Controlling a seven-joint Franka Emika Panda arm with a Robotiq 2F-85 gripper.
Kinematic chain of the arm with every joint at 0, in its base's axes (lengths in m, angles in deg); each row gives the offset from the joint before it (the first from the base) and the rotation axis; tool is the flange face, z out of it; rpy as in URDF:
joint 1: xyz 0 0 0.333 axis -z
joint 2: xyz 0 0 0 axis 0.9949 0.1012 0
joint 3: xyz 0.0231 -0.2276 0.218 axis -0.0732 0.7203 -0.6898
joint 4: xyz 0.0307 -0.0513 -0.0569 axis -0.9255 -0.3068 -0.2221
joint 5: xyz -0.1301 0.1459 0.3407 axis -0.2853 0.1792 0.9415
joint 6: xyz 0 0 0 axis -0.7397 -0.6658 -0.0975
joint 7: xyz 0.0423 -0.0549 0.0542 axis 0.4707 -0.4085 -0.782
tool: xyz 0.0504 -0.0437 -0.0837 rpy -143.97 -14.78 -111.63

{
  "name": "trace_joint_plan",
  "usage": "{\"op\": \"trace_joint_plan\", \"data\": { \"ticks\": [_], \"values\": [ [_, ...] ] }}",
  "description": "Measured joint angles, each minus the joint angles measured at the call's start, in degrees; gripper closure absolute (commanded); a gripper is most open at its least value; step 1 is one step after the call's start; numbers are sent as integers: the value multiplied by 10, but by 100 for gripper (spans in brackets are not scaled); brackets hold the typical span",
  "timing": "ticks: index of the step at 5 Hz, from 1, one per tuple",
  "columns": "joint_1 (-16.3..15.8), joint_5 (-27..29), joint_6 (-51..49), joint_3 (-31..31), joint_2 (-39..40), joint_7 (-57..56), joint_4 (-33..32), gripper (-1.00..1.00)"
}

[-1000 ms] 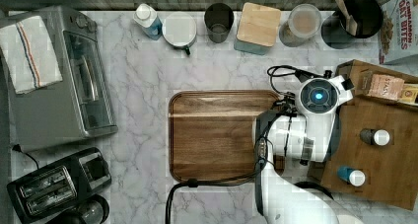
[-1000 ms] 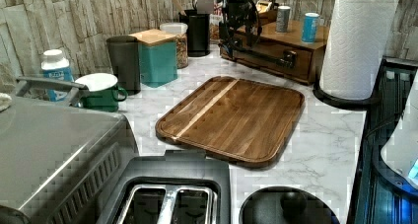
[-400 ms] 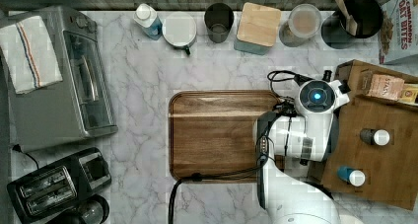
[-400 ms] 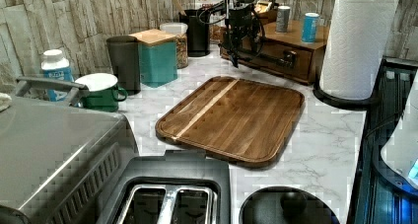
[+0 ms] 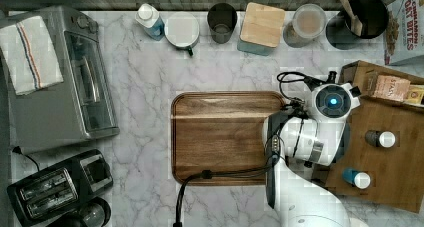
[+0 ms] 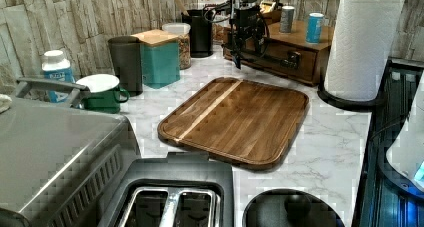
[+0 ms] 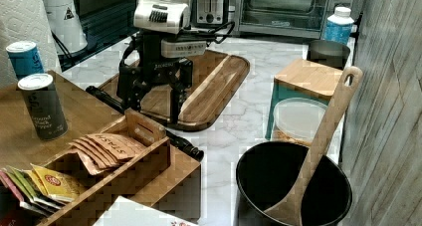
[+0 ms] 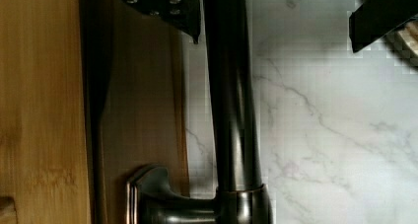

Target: Open the drawer.

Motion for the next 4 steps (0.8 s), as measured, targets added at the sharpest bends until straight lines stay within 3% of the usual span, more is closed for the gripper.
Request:
{"op": "trace_joint_plan", "data": {
  "ticks": [2, 4],
  "values": [
    [16, 28, -2, -11, 15, -43, 6, -100],
    [12, 30, -21, -31, 14, -44, 7, -100]
  ]
}}
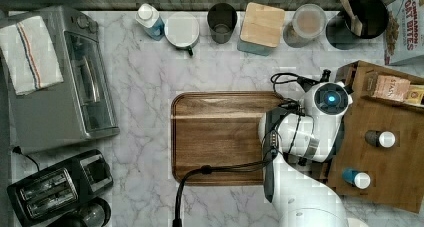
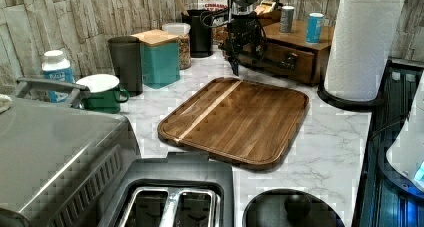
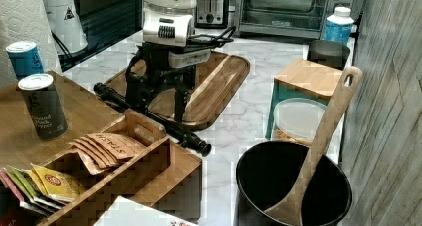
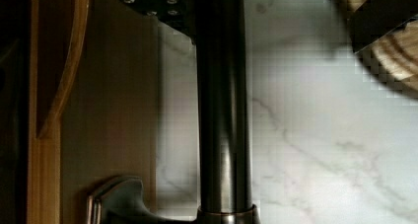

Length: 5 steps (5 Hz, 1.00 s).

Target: Open the drawer.

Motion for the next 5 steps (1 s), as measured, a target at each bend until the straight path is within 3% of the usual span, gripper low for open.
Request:
{"op": "trace_joint_plan", "data": {
  "ticks": [2, 5],
  "values": [
    [-7, 20, -11, -28, -9, 6, -4, -100],
    [-70, 19, -11, -51, -15, 145, -8, -100]
  ]
}}
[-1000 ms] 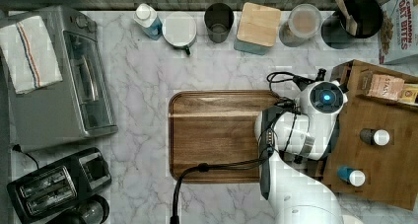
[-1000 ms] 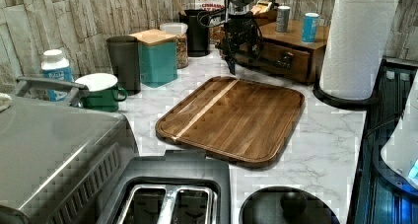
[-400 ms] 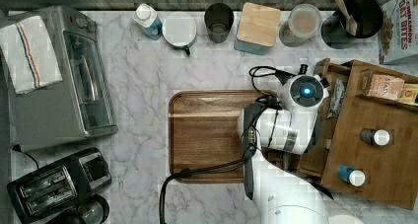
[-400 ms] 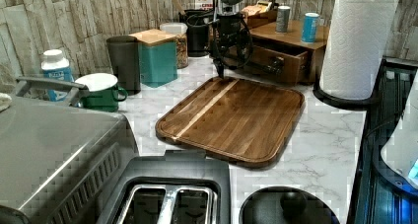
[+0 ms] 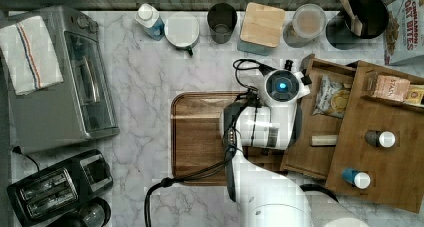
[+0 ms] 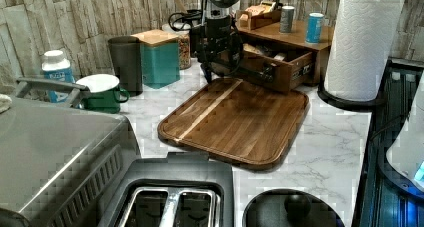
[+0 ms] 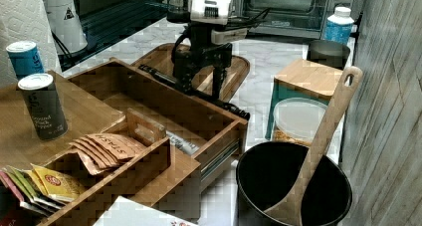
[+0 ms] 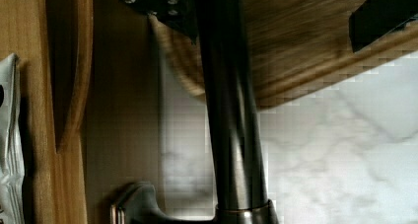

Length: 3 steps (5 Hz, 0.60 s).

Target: Open the drawer.

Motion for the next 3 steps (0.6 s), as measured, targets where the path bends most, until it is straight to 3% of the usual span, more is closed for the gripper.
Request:
{"op": "trace_joint_plan", "data": {
  "ticks": [3],
  "values": [
    [-32, -1, -8, -9, -2, 20, 3, -100]
  ]
}}
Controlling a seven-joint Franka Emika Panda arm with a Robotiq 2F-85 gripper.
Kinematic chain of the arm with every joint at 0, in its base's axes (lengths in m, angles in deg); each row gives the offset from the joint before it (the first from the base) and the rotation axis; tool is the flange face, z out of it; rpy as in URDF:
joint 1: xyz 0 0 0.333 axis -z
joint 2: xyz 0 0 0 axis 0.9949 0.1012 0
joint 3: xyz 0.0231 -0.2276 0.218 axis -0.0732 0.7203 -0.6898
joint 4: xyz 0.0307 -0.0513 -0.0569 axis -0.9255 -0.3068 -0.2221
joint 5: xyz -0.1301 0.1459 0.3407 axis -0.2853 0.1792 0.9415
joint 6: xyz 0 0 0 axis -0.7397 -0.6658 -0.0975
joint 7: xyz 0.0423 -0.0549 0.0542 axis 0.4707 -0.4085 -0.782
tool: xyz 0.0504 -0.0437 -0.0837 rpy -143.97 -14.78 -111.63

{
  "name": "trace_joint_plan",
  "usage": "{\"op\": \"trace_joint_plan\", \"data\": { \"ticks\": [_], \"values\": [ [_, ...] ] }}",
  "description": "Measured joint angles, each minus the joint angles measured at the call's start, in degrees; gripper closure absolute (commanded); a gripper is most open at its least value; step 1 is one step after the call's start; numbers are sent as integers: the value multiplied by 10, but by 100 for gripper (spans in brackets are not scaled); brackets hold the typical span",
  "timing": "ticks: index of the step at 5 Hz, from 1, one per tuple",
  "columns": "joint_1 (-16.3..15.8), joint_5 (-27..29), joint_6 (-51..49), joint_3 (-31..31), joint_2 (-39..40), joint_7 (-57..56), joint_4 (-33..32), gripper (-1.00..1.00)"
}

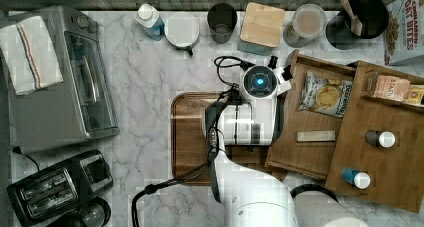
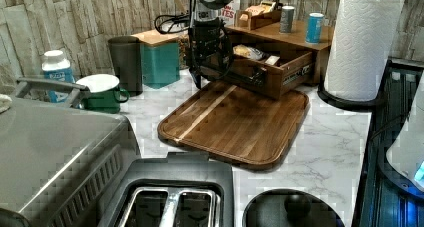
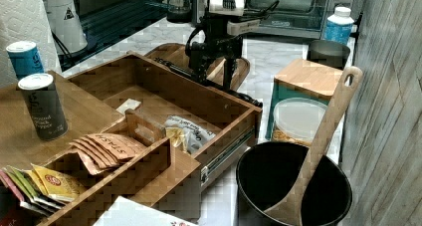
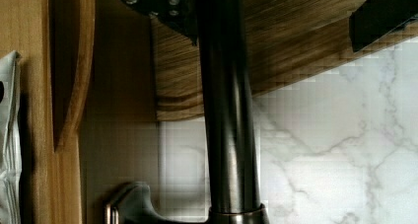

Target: Open the drawer.

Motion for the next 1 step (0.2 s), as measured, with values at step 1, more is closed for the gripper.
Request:
{"op": "trace_joint_plan", "data": {
  "ticks": [1],
  "values": [
    [-2, 0, 1, -5, -1, 18, -1, -100]
  ]
}}
